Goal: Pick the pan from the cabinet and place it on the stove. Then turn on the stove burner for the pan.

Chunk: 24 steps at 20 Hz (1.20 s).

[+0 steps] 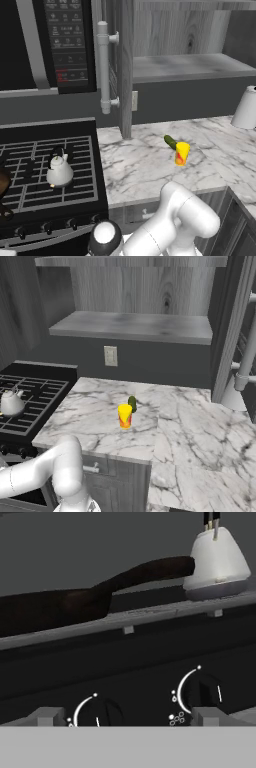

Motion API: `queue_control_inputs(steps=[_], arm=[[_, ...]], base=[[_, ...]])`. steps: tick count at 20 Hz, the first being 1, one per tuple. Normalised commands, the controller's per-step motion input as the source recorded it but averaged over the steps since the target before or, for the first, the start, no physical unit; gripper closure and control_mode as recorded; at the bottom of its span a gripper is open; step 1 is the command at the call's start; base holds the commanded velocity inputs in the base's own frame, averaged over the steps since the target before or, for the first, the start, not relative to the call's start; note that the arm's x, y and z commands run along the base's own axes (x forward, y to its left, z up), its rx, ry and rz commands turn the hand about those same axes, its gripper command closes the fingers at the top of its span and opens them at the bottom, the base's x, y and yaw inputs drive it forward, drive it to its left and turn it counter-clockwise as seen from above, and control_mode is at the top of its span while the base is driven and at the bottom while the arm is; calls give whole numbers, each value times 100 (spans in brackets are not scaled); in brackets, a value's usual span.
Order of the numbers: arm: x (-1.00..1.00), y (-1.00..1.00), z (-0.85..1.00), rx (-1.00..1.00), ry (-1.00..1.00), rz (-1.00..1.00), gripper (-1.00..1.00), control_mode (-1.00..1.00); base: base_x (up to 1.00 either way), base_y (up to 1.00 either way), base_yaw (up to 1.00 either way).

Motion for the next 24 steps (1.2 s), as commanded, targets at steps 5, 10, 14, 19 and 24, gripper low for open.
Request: queue_control_inputs(steps=[5,10,14,19,24], arm=[[15,0,-7,0,0,2,-100,-100],[14,0,-5,0,0,5,-100,-100],[10,0,-8,0,0,6,-100,-100],[11,0,-8,0,0,5,-100,-100],[14,0,-9,0,0,5,-100,-100]], base=[[0,0,0],[0,0,0],[0,0,0],[0,0,0],[0,0,0]])
